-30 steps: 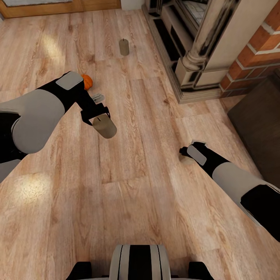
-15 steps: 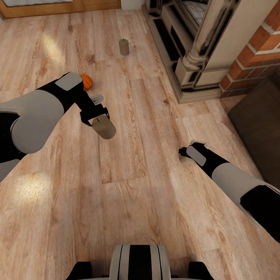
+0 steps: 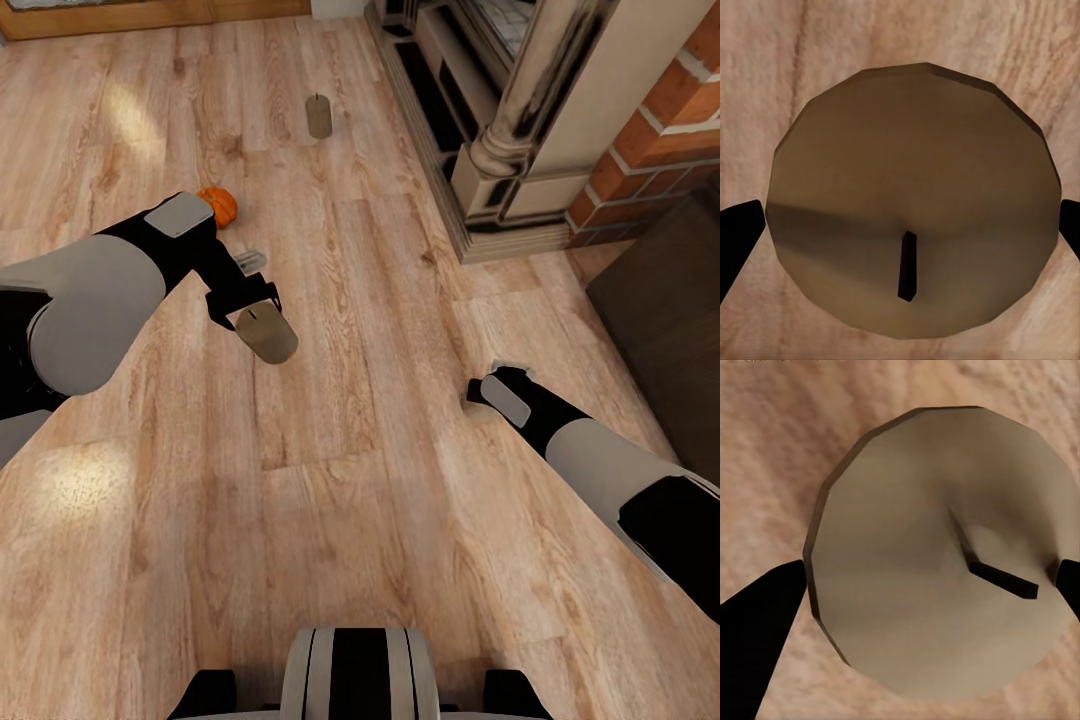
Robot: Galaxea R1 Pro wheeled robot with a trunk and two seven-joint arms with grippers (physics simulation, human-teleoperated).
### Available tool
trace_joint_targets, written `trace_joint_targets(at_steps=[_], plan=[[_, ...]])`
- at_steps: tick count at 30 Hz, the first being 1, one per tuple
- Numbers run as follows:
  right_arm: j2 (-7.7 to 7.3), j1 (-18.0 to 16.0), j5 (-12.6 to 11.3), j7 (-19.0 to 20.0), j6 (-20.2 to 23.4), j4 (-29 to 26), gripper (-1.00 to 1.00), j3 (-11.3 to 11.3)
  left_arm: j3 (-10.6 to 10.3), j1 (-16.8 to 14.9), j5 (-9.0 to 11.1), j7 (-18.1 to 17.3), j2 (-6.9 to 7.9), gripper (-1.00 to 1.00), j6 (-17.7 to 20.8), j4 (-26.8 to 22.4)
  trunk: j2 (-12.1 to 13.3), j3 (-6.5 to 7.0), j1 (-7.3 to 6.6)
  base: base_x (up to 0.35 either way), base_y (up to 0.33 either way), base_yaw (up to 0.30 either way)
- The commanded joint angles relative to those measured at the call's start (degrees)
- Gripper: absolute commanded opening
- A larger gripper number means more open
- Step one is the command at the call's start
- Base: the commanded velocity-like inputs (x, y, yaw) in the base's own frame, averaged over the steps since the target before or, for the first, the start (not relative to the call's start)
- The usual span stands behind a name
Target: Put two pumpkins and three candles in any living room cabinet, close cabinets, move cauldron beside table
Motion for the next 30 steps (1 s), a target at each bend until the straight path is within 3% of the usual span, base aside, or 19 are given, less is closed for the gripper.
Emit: trace_joint_targets(at_steps=[1, 30], plan=[[-0.16, 0.01, -1.17, -0.39, 0.08, -0.08, -1.00, 0.23, -0.32, 0.01, 0.59, 0.47, -0.01, -1.00, 0.21, -0.06, -0.01, -0.04, 0.39, 0.000, 0.000, 0.000], [-0.24, 0.01, -0.97, -0.39, 0.07, 1.17, -1.00, 0.18, -0.35, 0.33, 0.57, 0.39, -0.01, -1.00, 0.05, -0.02, -0.01, -0.04, 0.39, 0.000, 0.000, 0.000]])
